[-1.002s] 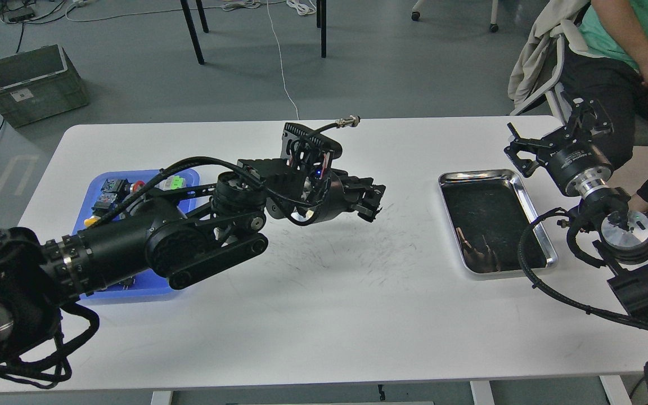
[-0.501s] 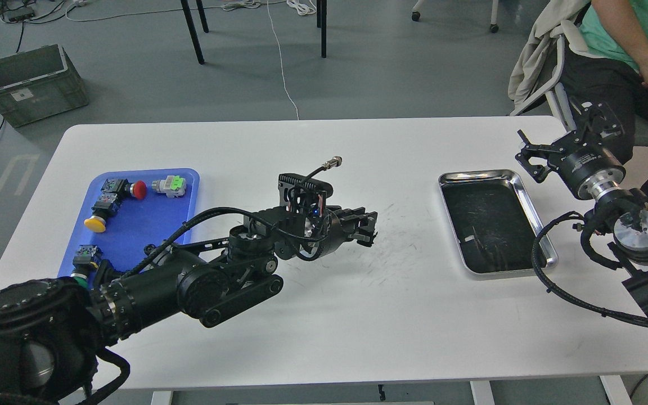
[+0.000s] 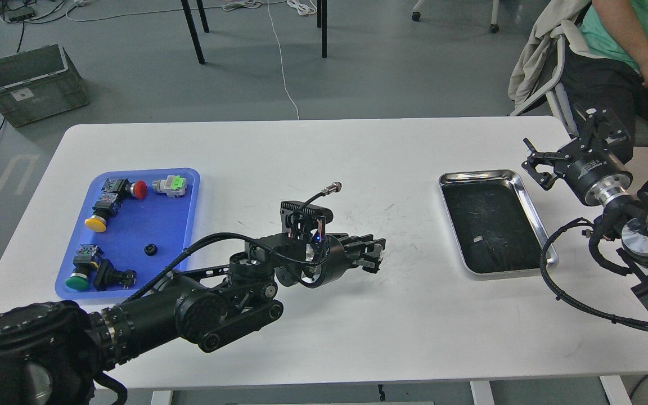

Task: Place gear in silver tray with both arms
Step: 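Carry the black gear with the left gripper toward the table center, then open the left gripper to set the gear on the table, withdraw, then swing the right gripper toward the black gear on the table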

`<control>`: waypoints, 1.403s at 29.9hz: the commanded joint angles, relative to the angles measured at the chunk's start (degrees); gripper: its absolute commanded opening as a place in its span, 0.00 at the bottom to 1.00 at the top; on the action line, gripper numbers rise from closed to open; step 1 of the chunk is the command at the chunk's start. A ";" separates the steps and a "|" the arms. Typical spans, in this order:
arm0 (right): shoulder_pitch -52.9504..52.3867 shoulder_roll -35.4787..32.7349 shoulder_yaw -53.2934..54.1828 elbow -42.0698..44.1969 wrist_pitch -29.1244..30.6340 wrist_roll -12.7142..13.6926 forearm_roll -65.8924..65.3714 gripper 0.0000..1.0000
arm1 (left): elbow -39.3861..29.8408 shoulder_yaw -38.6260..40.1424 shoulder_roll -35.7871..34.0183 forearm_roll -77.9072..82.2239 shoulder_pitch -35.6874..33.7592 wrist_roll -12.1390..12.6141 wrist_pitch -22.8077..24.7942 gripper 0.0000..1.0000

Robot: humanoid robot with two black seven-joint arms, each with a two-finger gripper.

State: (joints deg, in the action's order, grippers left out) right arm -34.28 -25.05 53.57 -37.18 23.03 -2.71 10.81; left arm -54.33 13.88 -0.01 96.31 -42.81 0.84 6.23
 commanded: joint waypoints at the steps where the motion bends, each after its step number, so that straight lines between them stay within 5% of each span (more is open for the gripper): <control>1: 0.00 0.09 -0.22 0.00 0.00 -0.01 -0.08 0.99 | -0.07 0.00 0.01 -3.31 0.62 -0.32 0.01 0.41; 13: -1.58 -0.79 -0.39 -0.35 0.00 0.34 -0.17 0.99 | -2.09 6.66 0.01 -8.94 0.19 -0.67 -5.09 0.95; 23: -10.36 -1.58 -8.29 -2.10 -0.09 0.69 -1.75 0.99 | 0.63 33.47 0.01 -19.29 -3.50 -1.37 -7.36 0.97; 33: -24.51 -6.15 -26.74 -8.60 -0.79 3.23 -18.52 0.99 | 2.30 45.96 -7.54 -50.59 -5.09 -2.16 -11.59 0.97; 39: -29.70 -10.37 -32.38 -20.98 -0.97 6.84 -33.11 0.99 | 5.90 46.58 -15.97 -69.55 -3.16 -4.88 -9.93 0.97; 42: -33.47 -11.07 -36.58 -26.09 -0.97 8.24 -39.87 0.99 | 9.15 46.50 -19.14 -76.78 -1.40 -6.55 -5.11 0.97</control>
State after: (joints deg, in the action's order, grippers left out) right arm -64.50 -35.39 20.70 -58.58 22.05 4.29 -22.95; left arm -47.94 60.52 -16.19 26.20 -45.67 -4.26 -2.84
